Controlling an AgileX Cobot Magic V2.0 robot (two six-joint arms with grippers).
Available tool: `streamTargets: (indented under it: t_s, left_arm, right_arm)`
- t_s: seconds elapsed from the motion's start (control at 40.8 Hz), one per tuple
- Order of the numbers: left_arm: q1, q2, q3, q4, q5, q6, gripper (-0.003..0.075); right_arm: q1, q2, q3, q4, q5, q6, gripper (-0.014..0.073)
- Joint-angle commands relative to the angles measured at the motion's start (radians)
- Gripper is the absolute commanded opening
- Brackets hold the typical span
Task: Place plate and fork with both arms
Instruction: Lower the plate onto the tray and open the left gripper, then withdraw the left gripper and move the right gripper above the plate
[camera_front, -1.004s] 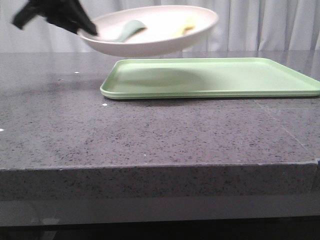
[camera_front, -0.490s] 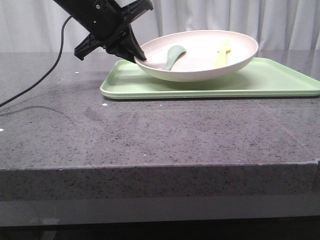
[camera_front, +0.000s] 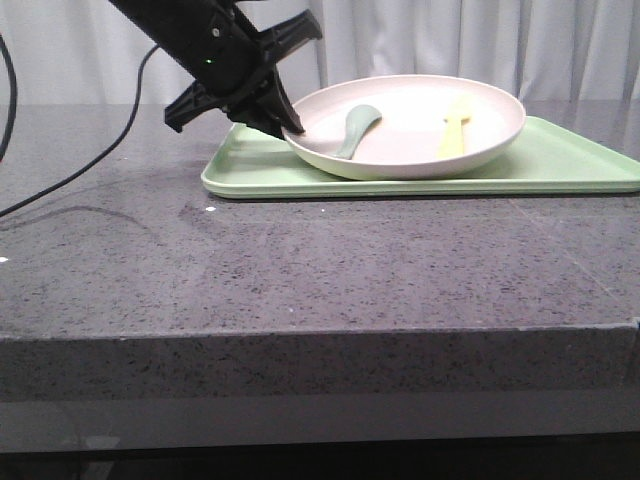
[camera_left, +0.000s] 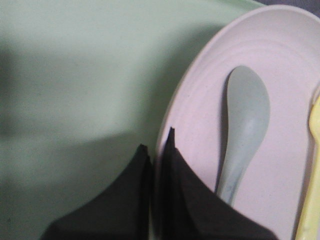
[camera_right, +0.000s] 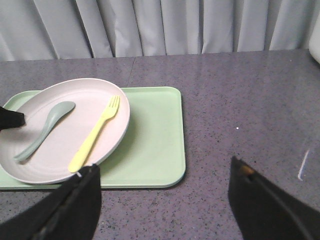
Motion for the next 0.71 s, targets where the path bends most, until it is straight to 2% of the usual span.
streamTargets:
  t_s: [0.0, 0.171, 0.441, 0.563, 0.686]
  left_arm:
    - [-0.011, -0.065, -0.037, -0.039, -0.061, -0.018, 0.0048]
    - [-0.011, -0.065, -0.037, -0.029, -0.058, -0.018, 0.0137]
    - [-0.001, -0.084, -0.041, -0.026, -0.024, -0.018, 0.0194]
    - [0.019, -0.137, -0.041, 0.034, -0.013, -0.018, 0.0227]
    - [0.051, -0.201, -0.041, 0.104, 0.0, -0.018, 0.0226]
  right_arm:
    - [0.002, 0.007, -0.037, 0.003, -0.079, -0.012, 0.0552]
    - [0.002, 0.007, -0.037, 0.003, -0.079, -0.012, 0.0552]
    - [0.002, 0.007, -0.037, 0.003, -0.079, -0.012, 0.0552]
    - [0.002, 0.007, -0.037, 0.003, -0.079, -0.012, 0.0552]
    - [0.002, 0.007, -0.037, 0.003, -0.079, -0.012, 0.0552]
